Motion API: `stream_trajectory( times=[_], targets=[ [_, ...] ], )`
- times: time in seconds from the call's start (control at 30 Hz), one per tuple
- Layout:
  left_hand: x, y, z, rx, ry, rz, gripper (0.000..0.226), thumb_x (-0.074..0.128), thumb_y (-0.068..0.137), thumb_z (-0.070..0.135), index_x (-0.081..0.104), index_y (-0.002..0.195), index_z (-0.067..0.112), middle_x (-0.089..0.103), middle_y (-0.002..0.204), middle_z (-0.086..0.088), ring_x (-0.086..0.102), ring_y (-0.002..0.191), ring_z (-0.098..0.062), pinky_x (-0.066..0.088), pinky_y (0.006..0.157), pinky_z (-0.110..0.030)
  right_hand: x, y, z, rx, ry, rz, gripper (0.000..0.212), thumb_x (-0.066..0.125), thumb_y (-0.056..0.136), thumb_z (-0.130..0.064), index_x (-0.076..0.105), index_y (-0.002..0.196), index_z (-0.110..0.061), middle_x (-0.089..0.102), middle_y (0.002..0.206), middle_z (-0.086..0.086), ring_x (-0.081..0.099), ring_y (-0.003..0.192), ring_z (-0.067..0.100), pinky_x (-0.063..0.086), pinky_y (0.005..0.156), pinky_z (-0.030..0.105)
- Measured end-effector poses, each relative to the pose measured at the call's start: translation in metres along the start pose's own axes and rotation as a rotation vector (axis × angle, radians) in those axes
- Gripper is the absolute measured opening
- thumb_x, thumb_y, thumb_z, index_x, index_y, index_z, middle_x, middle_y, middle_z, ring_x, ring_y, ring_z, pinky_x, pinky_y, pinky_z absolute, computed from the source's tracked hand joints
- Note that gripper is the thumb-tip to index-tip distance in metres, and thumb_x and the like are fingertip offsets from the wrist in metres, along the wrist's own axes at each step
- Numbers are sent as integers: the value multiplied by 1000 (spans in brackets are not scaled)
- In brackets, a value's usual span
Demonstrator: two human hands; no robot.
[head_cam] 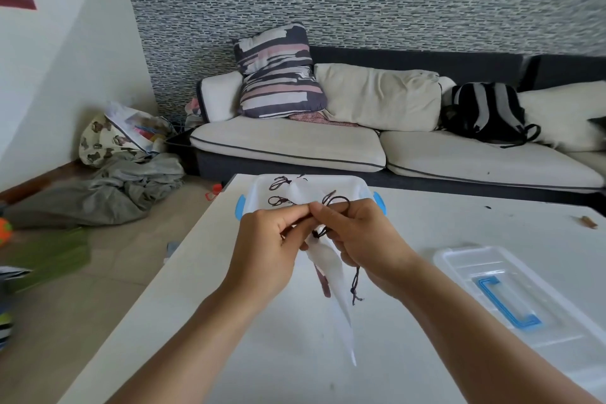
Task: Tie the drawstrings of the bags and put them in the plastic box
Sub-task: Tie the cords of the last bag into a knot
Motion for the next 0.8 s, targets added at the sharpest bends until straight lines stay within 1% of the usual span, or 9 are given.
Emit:
stream_trajectory(
  times=[0.07, 0.17, 0.23, 0.3, 0.4, 0.53, 0.63, 0.73, 0.8],
  targets=[
    [2, 0, -2, -27, -34, -38, 21, 58, 102, 21, 77, 110, 27, 75, 84, 8, 66, 76, -22, 54, 70, -38, 0, 1, -1, 27, 46, 25, 49, 59, 100, -29, 64, 52, -21, 33, 44, -14, 19, 48, 15, 13, 51, 31],
    [6, 0, 0, -141, -123, -113, 24, 53, 103, 25, 77, 103, 21, 75, 91, 3, 67, 89, -21, 53, 85, -38, 0, -1, -5, 8, 80, 36, 49, 58, 101, -22, 60, 52, -18, 35, 42, -15, 25, 40, 8, 18, 46, 24],
    [7, 0, 2, -219, -192, -137, 28, 53, 103, 26, 76, 93, 15, 74, 87, -1, 65, 83, -19, 50, 80, -30, 0, -3, -6, -45, 48, 53, 45, 56, 101, -16, 61, 57, -10, 43, 40, -12, 35, 35, 4, 26, 41, 11],
    [8, -1, 3, -314, -265, -170, 31, 54, 102, 29, 77, 89, 13, 74, 85, -3, 64, 77, -11, 47, 74, -22, -2, -3, -7, -90, -10, 79, 41, 55, 101, -12, 66, 63, 0, 48, 41, -10, 38, 34, 4, 28, 39, 8],
    [10, -3, 0, -502, -396, -235, 31, 58, 98, 35, 78, 93, 12, 78, 91, -3, 70, 83, -17, 49, 81, -29, -4, 0, -5, -161, -102, 93, 38, 55, 100, -10, 68, 73, 14, 46, 36, -11, 40, 32, 5, 28, 40, 7],
    [5, -5, 1, -646, -572, -288, 28, 63, 95, 28, 77, 101, 5, 76, 90, -5, 70, 82, -16, 53, 83, -30, -2, -1, -6, -251, -160, 57, 37, 56, 99, -10, 68, 70, 10, 64, 50, -12, 50, 44, 4, 37, 50, 8],
    [3, -6, 1, -729, -641, -270, 22, 65, 94, 23, 79, 92, 7, 76, 89, -5, 69, 79, -16, 56, 82, -31, -2, 0, -5, -308, -164, 70, 38, 61, 97, -9, 63, 62, 6, 68, 57, -3, 56, 50, 6, 43, 56, 11],
    [5, -7, 2, -755, -686, -256, 22, 61, 97, 13, 80, 86, 10, 76, 84, -3, 69, 70, -11, 56, 66, -23, -3, 1, -6, -296, -102, 62, 42, 64, 96, -6, 55, 55, 1, 58, 48, -2, 48, 43, 4, 39, 51, 10],
    [5, -6, 4, -735, -732, -249, 23, 61, 97, 15, 80, 86, 11, 76, 82, -1, 69, 67, -8, 55, 60, -20, -6, 2, -6, -269, 29, 70, 38, 63, 96, -4, 56, 60, 8, 61, 55, 2, 49, 42, 2, 36, 47, 7]
  ],
)
Point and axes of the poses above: each hand's wrist, its own y-axis towards the middle knuckle, its own x-axis out of the palm, z = x × y, the point moved 3 cm from there along y, towards the middle knuckle
